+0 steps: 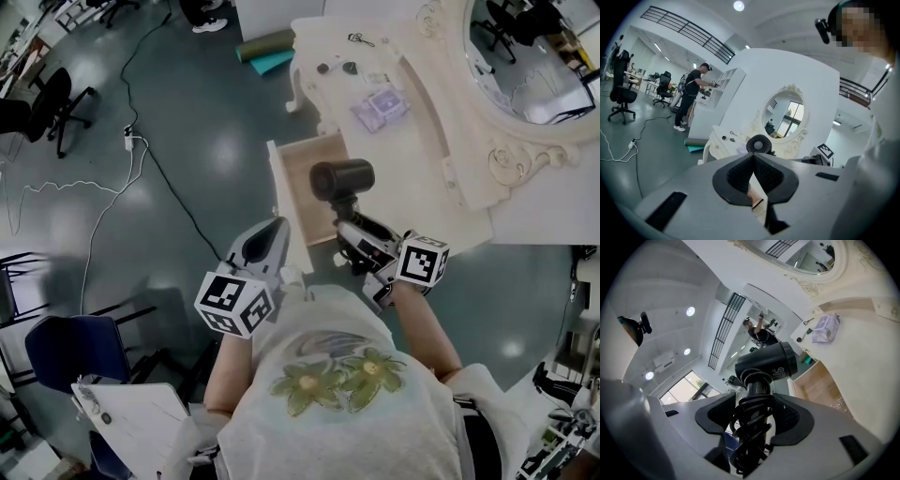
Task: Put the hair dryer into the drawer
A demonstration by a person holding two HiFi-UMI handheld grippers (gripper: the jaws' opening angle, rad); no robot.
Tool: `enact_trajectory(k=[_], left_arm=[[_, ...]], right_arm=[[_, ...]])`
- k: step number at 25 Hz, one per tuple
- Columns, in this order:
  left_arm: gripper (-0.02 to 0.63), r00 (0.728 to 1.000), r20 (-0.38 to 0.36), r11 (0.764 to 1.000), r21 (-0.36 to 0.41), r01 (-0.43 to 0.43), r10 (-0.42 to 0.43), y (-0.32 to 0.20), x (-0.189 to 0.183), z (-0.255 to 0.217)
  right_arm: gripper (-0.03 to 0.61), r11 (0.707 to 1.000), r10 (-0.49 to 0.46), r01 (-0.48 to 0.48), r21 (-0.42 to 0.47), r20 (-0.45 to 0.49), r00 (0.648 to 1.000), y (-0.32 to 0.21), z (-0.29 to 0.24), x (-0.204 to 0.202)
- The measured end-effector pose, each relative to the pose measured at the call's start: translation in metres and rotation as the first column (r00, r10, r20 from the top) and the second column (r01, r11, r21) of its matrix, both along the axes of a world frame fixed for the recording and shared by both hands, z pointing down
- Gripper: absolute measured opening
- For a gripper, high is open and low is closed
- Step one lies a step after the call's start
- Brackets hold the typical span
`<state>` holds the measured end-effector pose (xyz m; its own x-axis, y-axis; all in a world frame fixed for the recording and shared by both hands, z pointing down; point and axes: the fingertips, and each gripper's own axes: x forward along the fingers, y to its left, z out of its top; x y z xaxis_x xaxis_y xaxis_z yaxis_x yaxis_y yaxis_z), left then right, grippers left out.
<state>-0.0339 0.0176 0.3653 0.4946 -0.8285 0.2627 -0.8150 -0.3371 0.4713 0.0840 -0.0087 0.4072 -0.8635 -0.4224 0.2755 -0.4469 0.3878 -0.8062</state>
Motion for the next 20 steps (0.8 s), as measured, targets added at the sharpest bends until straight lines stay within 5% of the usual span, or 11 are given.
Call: enact_trajectory(k=[20], left_arm=[[0.011, 0.999, 0.001, 0.996, -0.077, -0.05, 0.05, -0.041, -0.021, 0.032]], right_arm=[[0.235, 0.999, 0.02, -0.024, -0.042, -0.089, 0.996, -0.041, 0.048, -0.013]])
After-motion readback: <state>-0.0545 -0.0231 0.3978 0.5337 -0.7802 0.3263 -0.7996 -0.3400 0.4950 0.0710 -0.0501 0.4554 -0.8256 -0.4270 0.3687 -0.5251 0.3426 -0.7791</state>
